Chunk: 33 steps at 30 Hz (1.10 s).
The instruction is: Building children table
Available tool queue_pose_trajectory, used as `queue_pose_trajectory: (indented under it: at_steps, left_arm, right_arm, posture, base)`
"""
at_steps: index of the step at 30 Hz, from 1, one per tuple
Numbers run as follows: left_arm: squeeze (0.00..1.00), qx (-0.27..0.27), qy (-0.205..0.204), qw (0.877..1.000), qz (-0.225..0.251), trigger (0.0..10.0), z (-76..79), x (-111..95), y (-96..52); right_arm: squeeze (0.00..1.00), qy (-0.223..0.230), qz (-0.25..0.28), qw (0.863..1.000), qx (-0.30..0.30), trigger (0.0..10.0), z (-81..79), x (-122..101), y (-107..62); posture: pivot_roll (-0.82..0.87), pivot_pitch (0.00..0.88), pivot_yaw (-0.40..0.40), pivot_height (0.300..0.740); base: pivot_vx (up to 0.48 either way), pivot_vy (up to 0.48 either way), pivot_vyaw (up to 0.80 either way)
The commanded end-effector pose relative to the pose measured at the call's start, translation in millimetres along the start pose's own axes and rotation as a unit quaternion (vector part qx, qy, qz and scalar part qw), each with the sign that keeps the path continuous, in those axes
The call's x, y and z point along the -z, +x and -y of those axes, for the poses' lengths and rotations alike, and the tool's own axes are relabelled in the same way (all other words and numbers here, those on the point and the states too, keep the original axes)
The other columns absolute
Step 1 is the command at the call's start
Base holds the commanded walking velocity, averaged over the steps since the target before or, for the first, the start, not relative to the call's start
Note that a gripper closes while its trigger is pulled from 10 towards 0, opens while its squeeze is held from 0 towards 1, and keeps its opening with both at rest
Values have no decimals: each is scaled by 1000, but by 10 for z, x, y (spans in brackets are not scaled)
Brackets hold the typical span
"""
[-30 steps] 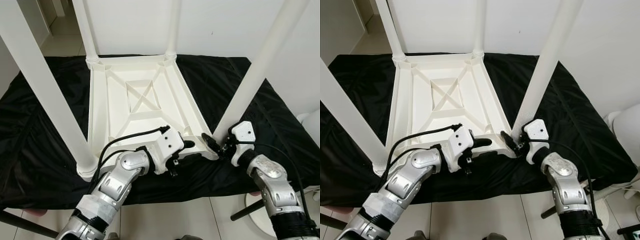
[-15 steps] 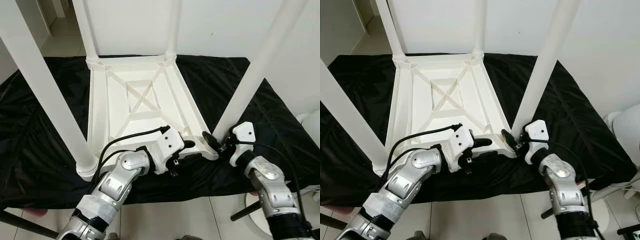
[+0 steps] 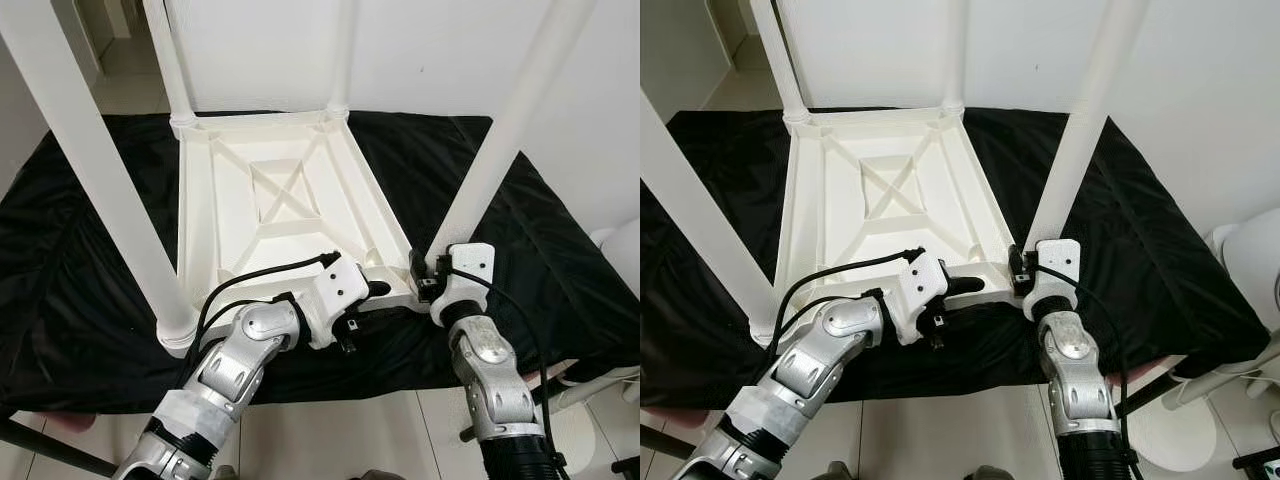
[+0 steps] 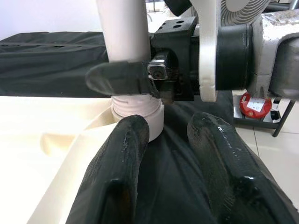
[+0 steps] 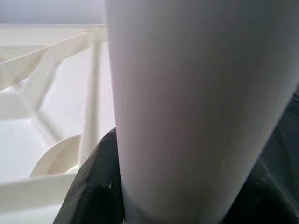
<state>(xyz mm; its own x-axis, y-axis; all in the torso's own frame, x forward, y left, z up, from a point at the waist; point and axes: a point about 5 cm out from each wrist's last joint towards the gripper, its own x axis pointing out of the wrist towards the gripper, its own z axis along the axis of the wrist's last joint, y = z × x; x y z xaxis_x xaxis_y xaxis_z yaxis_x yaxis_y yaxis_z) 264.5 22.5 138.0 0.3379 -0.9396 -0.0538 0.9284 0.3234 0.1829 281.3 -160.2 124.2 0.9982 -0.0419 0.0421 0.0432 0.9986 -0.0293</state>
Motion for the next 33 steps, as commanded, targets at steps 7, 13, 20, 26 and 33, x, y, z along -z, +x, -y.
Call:
queue_pose_trajectory:
  at_steps: [7,13,20,26,33]
  left_arm:
    - [0,6,6,1000,-2,10000,3,2,-2]
    - [0,9,5,1000,-2,10000,27,4,5]
    - [0,4,7,1000,-3,10000,-7,5,-11]
    - [0,3,6,1000,-4,10000,5,7,-13]
    - [0,2,5,1000,-4,10000,-1,10,-18]
  right_arm:
    - [0,70,-26,993,88,10000,-263,41,-4]
    - [0,60,-7,997,43,10000,-351,-28,-6]
    - [1000,77,1,996,42,10000,-341,-49,-34]
    - [1000,72,40,997,10,10000,-276,-150,-104]
    - [0,37,39,997,-63,10000,-83,-108,-230]
  posture:
    - [-3,0,-30,740]
    - [-3,0,-31,740]
    - [1,0,-35,740]
    - [-2,0,-32,740]
    - [-13,0,-25,740]
  base:
    - [0,0,0]
    - [0,0,0]
    - [0,0,0]
    - [0,0,0]
    - [0,0,0]
